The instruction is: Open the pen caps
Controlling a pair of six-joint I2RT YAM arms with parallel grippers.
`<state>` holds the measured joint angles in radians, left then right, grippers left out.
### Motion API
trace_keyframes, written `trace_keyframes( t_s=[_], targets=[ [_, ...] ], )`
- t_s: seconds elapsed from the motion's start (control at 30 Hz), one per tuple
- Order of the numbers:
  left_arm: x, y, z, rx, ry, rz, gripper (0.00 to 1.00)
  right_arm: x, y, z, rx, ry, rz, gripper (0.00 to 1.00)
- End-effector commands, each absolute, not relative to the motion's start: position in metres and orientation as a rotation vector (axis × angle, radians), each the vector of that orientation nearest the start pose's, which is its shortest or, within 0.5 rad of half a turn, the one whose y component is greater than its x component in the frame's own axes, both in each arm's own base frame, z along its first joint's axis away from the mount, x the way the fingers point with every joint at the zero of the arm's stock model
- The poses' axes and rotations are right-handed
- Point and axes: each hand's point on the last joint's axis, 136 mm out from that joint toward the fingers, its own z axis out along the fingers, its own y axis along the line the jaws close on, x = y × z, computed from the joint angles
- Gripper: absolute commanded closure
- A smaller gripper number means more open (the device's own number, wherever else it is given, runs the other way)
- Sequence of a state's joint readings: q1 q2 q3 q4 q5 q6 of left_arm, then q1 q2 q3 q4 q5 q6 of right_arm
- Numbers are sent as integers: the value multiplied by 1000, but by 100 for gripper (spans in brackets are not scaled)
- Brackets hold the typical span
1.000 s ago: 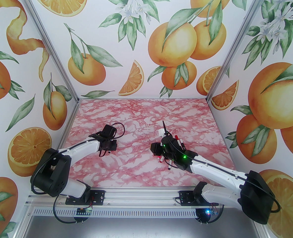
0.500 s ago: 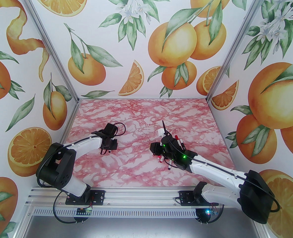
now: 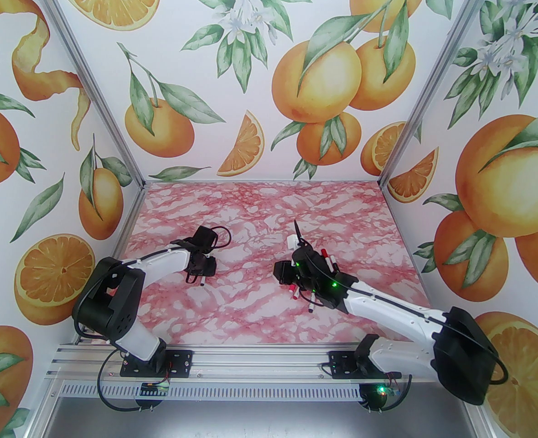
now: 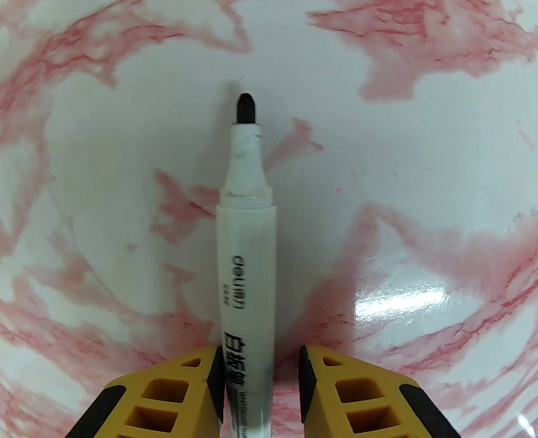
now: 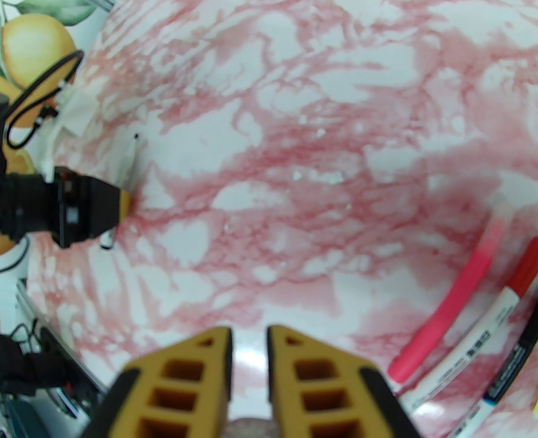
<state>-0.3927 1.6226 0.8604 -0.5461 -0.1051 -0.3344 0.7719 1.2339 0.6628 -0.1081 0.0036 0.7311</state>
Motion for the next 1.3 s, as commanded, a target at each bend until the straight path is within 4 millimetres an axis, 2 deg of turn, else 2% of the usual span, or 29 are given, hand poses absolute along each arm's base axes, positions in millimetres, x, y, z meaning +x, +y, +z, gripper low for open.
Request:
trace_keyframes(
  t_s=[0.0, 0.2, 0.3, 0.4, 0.5, 0.57, 0.6, 0.83, 0.93, 1.27],
  targets=[
    [306, -103, 29, 44, 2841, 10, 64, 264, 260, 133, -70, 2394, 751, 92],
    [305, -108, 51, 39, 2804, -46, 56, 276, 258, 120, -82, 2525, 600, 90],
    [303, -116, 66, 48, 2780, -135, 52, 283, 259, 111, -106, 2586, 522, 88],
    [301, -127, 87, 66, 2729, -242, 44, 292, 256, 103, -113, 2635, 434, 88],
    [296, -143, 110, 122, 2661, -391, 25, 305, 251, 98, -99, 2663, 349, 88],
    [290, -159, 129, 179, 2588, -528, 2, 315, 247, 93, -76, 2678, 315, 88],
    [287, -165, 136, 199, 2557, -572, 0, 320, 245, 90, -62, 2688, 295, 88],
    [258, -201, 184, 372, 2283, -856, 0, 354, 234, 70, -22, 2726, 187, 87],
    [246, -208, 200, 420, 2194, -938, 0, 367, 231, 61, -20, 2740, 127, 87],
    [242, -200, 206, 421, 2160, -895, 0, 391, 228, 36, -1, 2766, 33, 85]
  ],
)
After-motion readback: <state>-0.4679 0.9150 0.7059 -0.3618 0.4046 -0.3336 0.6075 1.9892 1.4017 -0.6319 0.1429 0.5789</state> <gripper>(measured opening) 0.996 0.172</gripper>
